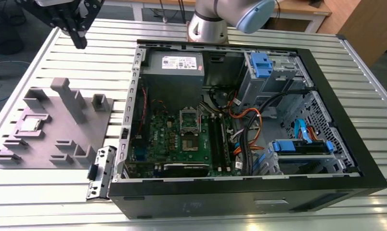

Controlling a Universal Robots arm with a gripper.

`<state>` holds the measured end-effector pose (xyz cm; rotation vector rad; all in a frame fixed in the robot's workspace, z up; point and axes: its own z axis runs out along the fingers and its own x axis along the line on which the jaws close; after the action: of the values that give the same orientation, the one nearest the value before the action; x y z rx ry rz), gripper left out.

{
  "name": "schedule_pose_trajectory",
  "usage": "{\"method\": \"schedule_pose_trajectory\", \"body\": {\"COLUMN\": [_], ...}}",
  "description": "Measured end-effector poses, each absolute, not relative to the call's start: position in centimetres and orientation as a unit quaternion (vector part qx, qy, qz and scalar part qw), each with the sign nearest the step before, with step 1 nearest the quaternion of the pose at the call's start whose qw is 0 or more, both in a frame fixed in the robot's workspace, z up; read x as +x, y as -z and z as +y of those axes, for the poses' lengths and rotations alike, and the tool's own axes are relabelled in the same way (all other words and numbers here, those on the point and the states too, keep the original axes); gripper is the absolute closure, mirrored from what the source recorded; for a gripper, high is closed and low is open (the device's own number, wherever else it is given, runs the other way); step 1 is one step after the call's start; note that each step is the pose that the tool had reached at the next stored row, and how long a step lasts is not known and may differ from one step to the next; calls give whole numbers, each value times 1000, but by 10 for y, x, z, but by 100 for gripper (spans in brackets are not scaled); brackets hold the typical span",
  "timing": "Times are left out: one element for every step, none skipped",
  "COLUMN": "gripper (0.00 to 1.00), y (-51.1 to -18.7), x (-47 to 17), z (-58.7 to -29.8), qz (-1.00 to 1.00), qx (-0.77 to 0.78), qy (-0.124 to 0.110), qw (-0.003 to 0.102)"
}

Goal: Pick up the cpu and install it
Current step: 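Reach for the cpu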

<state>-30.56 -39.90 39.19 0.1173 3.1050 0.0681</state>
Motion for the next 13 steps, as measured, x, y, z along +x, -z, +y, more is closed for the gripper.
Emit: {"method": "schedule_pose_trajectory", "body": {"gripper": [89, 89, 89, 89, 89, 89, 89, 89, 89, 89, 89, 89, 89], "y": [-392, -392, -392, -392, -392, -392, -392, -392, -391, -391, -391, -391, -391], "x": [-308, -310, -313, -315, -317, -318, -320, -322, -324, -326, -328, -330, -333], "z": [-399, -399, -399, -399, -399, -399, -399, -399, -399, -399, -399, -399, -399], "qz": [999, 999, 999, 999, 999, 999, 999, 999, 999, 999, 999, 999, 999], "qx": [38, 38, 38, 38, 38, 38, 38, 38, 38, 38, 38, 38, 38], "qy": [-22, -22, -22, -22, -22, -22, -22, -22, -22, -22, -22, -22, -22], "qw": [17, 17, 17, 17, 17, 17, 17, 17, 17, 17, 17, 17, 17]}}
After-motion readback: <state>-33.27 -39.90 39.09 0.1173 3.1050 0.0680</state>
